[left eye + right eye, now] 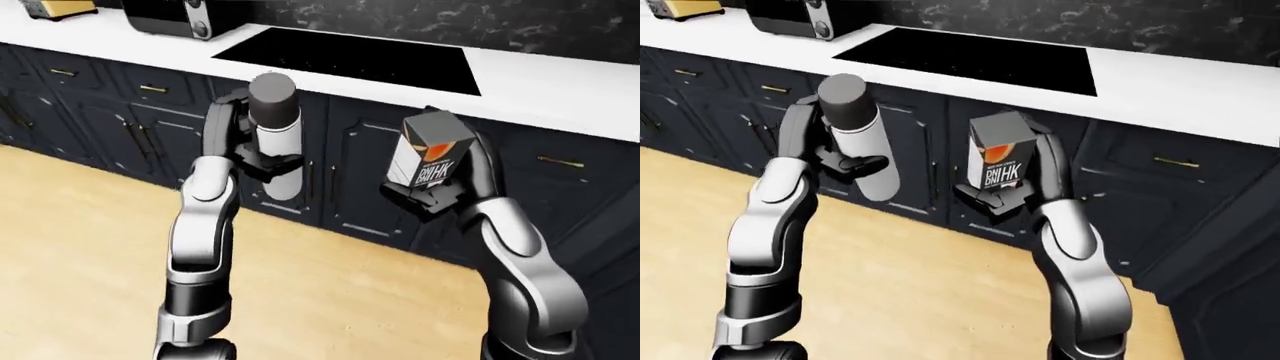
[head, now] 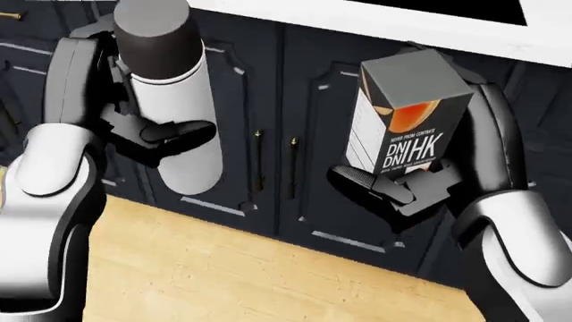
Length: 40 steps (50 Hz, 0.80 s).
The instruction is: Move the drinks to the dining counter.
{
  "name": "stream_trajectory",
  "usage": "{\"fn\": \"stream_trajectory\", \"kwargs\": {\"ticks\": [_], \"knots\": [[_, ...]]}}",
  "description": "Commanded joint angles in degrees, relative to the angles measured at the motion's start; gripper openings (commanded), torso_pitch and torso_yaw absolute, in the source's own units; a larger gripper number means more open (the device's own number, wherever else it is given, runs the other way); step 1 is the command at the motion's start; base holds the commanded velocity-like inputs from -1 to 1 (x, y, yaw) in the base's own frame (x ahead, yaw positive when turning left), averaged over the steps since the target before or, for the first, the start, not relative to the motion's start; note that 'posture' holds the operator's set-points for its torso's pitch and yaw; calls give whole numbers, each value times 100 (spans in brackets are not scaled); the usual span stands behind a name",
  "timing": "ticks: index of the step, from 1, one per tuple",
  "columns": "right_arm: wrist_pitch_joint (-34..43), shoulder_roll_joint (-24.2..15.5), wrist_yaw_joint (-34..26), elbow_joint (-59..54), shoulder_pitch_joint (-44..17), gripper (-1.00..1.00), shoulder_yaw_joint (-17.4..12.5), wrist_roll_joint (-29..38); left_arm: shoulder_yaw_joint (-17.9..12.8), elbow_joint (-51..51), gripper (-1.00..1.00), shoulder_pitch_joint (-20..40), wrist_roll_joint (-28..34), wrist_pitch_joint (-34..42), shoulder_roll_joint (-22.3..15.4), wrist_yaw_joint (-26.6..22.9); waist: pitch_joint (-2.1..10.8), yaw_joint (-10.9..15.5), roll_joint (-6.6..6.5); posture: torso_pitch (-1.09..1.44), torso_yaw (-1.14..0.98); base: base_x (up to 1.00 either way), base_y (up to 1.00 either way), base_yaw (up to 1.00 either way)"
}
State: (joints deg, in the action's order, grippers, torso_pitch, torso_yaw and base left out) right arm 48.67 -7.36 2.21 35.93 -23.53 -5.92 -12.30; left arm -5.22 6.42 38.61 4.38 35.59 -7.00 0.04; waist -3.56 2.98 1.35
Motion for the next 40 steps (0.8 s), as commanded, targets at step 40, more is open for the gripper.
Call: {"fn": "stream_trajectory", "kwargs": {"ticks": [40], "knots": [[-486,110,-150,172,-6,-100,71,453,-116,833,-100,-133,-461,4,-303,57,289,-135,307,0,0,0,0,100]]}}
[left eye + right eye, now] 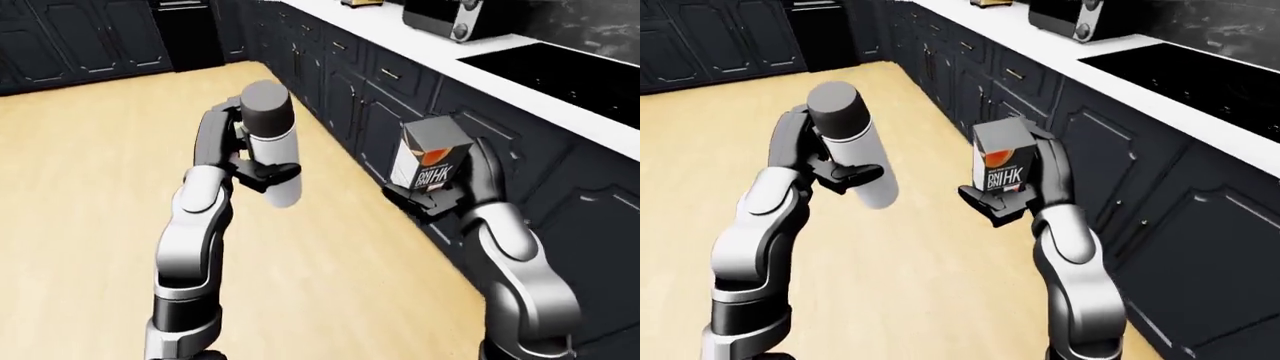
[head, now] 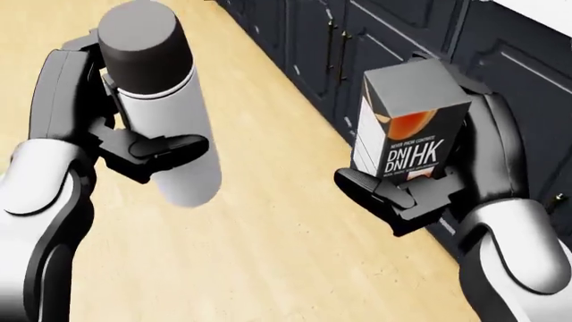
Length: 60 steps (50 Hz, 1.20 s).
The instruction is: Move the drinks to the dining counter.
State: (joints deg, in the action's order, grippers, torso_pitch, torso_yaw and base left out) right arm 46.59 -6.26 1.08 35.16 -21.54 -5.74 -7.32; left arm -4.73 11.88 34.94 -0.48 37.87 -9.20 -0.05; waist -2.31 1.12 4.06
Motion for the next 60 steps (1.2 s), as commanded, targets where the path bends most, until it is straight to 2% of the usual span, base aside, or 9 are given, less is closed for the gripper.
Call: {"fn": "stream_trajectory", "kwargs": {"ticks": [1,10,21,24,26,38,42,58,60], "knots": [[-272,6,-38,261,-198,-100,57,-42,-166,321,-100,224,21,-205,-83,67,173,50,-21,0,0,0,0,100],[-337,44,-69,217,-136,-100,82,8,-188,351,-100,146,-8,-246,-76,70,229,-10,-965,0,0,0,0,100],[-411,44,-110,178,-89,-100,65,24,-153,391,-100,104,2,-251,-58,73,65,83,-231,0,0,0,0,100],[-470,26,-141,154,-73,-100,77,49,-139,385,-100,89,15,-273,-41,72,101,-2,362,0,0,33,0,96],[-474,26,-157,174,-64,-100,93,83,-133,352,-100,80,24,-313,-32,65,-243,36,122,0,0,73,0,73],[-487,47,-272,127,-50,-100,95,149,-108,430,-100,99,57,-226,-8,44,33,-340,-501,0,0,98,19,8],[-469,45,-278,151,-46,-100,97,161,-104,495,-100,67,64,-208,-9,23,150,-353,-1090,0,0,100,15,0],[-478,35,-326,170,10,-100,70,182,-99,611,-100,-48,109,-214,-1,-37,-48,-135,-290,0,0,100,11,0],[-495,29,-334,158,18,-100,64,186,-94,633,-100,-54,118,-198,8,-42,175,-227,-178,0,0,100,9,0]]}}
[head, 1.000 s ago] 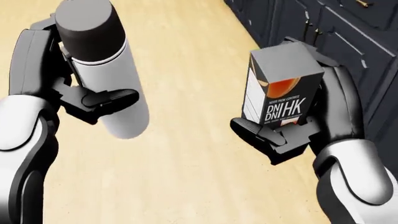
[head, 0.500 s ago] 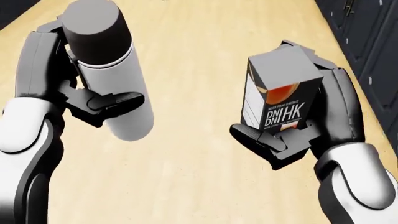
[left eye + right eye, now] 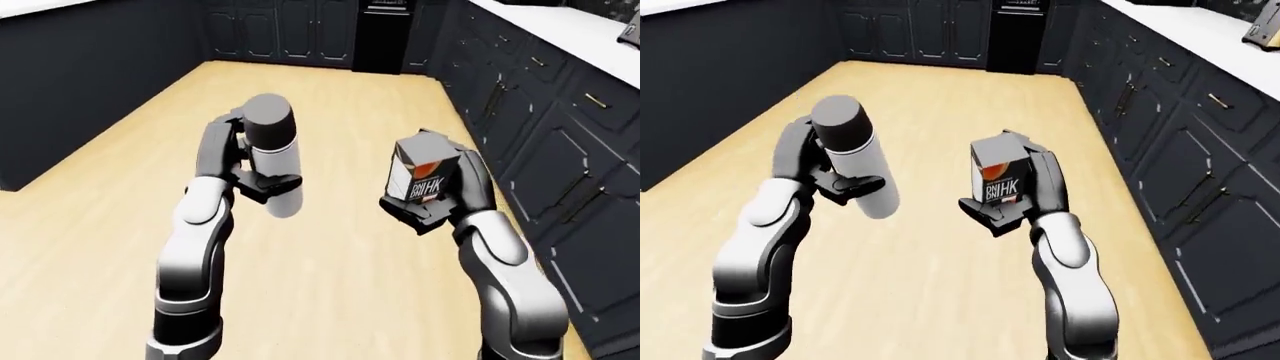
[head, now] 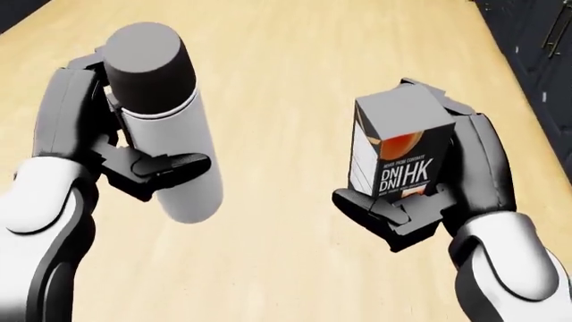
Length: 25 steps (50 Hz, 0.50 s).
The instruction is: Move the drinks to the dining counter.
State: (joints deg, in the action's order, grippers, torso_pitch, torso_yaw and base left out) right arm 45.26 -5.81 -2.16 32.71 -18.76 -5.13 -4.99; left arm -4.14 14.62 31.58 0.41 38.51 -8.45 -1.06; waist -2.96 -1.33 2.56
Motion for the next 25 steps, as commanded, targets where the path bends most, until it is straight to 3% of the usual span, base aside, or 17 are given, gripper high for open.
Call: {"fn": "stream_trajectory", "kwargs": {"ticks": [1,3,7,8,9,10,11,12,14,17,21,23,24,25], "knots": [[-367,-21,-16,407,-254,-100,-2,-45,-141,351,-100,274,42,-277,-60,54,241,24,18,0,0,100,8,0],[-333,-24,-13,439,-257,-100,-3,-41,-127,381,-100,265,61,-256,-49,42,163,-11,36,0,0,100,9,0],[-331,-22,-18,450,-255,-100,-10,-43,-135,407,-100,252,81,-241,-47,25,304,-65,-39,0,0,100,8,0],[-323,-21,-17,460,-256,-100,-12,-46,-136,425,-100,252,85,-226,-47,21,333,-13,-150,0,0,100,8,0],[-326,-21,-19,454,-257,-100,-12,-46,-132,457,-100,243,91,-207,-44,16,333,46,-362,0,0,100,9,0],[-329,-24,-19,443,-262,-100,-16,-45,-129,439,-100,238,96,-230,-43,10,396,133,-742,0,0,100,9,0],[-325,-25,-18,446,-265,-100,-20,-47,-129,423,-100,238,102,-246,-43,3,225,137,-500,0,0,100,9,0],[-331,-26,-19,442,-269,-100,-31,-53,-132,425,-100,243,104,-242,-42,-1,1,91,-555,0,0,100,9,0],[-365,-32,-26,420,-268,-100,-31,-53,-127,407,-100,236,117,-262,-37,-8,216,186,-615,0,0,100,0,0],[-359,-37,-22,424,-263,-100,-26,-46,-126,415,-100,223,128,-257,-28,-13,158,240,-625,0,0,100,0,0],[-376,-33,-23,409,-261,-100,-37,-56,-113,444,-100,218,143,-231,-17,-20,323,309,-557,0,0,100,0,0],[-373,-39,-26,412,-262,-100,-37,-57,-116,441,-100,225,146,-233,-17,-28,364,268,-358,0,0,100,0,0],[-381,-38,-26,407,-261,-100,-41,-59,-116,457,-100,219,147,-225,-15,-29,342,203,-90,0,0,100,0,0],[-400,-38,-30,397,-256,-100,-44,-61,-116,478,-100,213,149,-212,-13,-30,336,183,6,0,0,100,0,0]]}}
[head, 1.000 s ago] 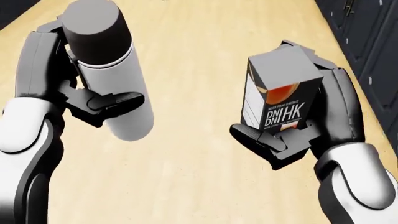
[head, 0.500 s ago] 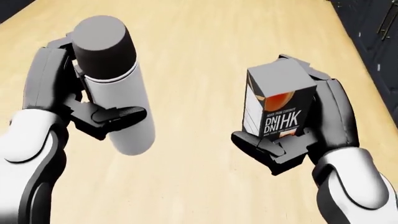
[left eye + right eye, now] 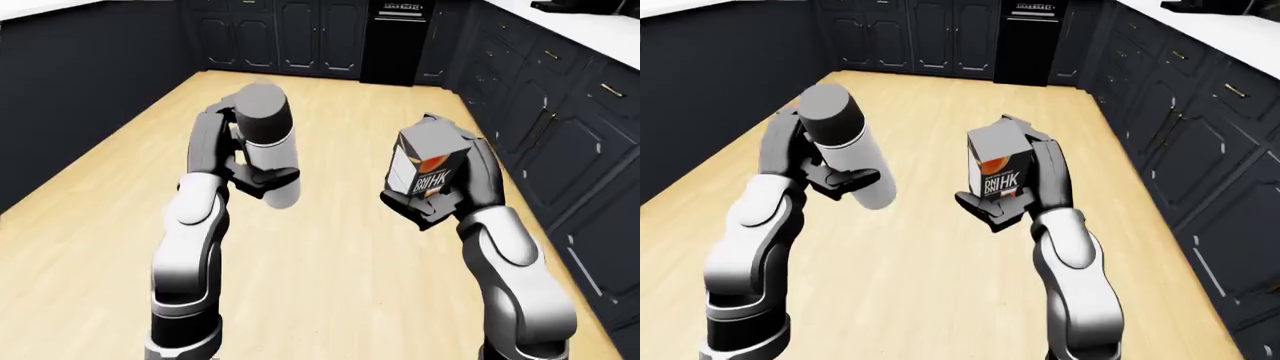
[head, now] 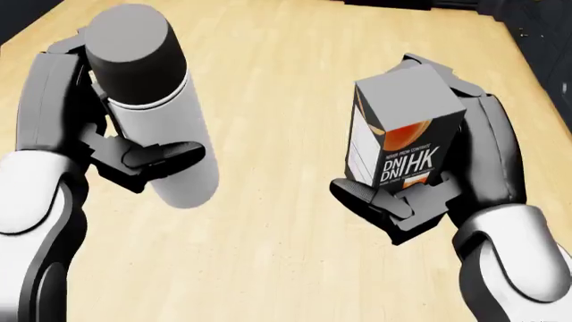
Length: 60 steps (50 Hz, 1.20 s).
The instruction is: Move the drinks to the dining counter.
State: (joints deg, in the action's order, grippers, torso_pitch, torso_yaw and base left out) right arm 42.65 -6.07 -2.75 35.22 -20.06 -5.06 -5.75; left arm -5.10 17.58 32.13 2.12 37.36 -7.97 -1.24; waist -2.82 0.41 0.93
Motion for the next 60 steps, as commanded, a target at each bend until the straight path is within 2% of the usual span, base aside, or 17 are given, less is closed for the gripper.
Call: {"fn": "stream_trajectory", "kwargs": {"ticks": [1,9,11,13,15,22,24,26,27,35,37,38,39,47,50,51,60], "knots": [[-106,-8,33,188,-116,-100,-54,3,-19,202,-100,144,-16,-93,-60,-15,28,-1,-3,0,0,100,0,0],[-198,2,34,125,-84,-100,-42,-7,-42,129,-100,110,-28,-193,-52,-16,277,-212,206,0,0,100,0,0],[-149,29,62,170,-93,-100,-64,-65,-43,196,-100,97,-35,-143,-56,-15,305,-165,25,0,0,100,0,0],[-137,28,83,191,-81,-100,-63,-93,-52,223,-100,82,-42,-131,-56,-10,380,-95,-533,0,0,100,0,0],[-161,21,88,166,-79,-100,-60,-102,-52,227,-100,84,-50,-130,-56,-8,64,-10,-382,0,0,100,0,0],[-172,29,145,156,-61,-100,-71,-205,-46,236,-100,60,-67,-147,-46,5,268,210,-389,0,0,100,0,0],[-206,2,144,135,-42,-100,-39,-161,-38,229,-100,57,-66,-155,-43,8,295,179,-255,0,0,100,14,0],[-188,-11,139,160,-38,-100,-17,-101,-31,241,-100,66,-62,-138,-41,9,212,316,606,0,0,73,0,83],[-191,-6,134,154,-39,-100,-21,-98,-30,243,-100,70,-60,-134,-44,7,-3,242,398,0,0,52,0,99],[-172,-21,91,167,-63,-100,-74,-78,-16,188,-100,100,-41,-161,-41,-3,95,180,365,0,0,51,0,100],[-170,-28,83,173,-60,-100,-88,-83,-17,224,-100,103,-35,-127,-42,-6,113,245,-51,0,0,50,0,100],[-172,-31,82,176,-57,-100,-90,-82,-16,243,-100,101,-33,-112,-41,-6,137,354,-595,0,0,49,0,100],[-185,-34,77,169,-53,-100,-92,-81,-12,253,-100,96,-29,-108,-39,-6,43,261,-195,0,0,51,0,100],[-261,-29,56,113,-42,-100,-59,-37,-39,234,-100,102,-36,-130,-44,-16,211,513,63,0,0,50,0,100],[-274,-21,49,106,-32,-100,-40,-16,-37,262,-100,85,-45,-128,-42,-16,135,261,733,0,0,50,0,100],[-283,-19,44,100,-26,-100,-38,-12,-33,268,-100,80,-46,-127,-39,-14,175,268,466,0,0,48,0,100],[-302,-11,11,106,-2,-100,-53,15,-39,290,-100,82,-59,-112,-43,2,103,219,261,0,0,33,0,100]]}}
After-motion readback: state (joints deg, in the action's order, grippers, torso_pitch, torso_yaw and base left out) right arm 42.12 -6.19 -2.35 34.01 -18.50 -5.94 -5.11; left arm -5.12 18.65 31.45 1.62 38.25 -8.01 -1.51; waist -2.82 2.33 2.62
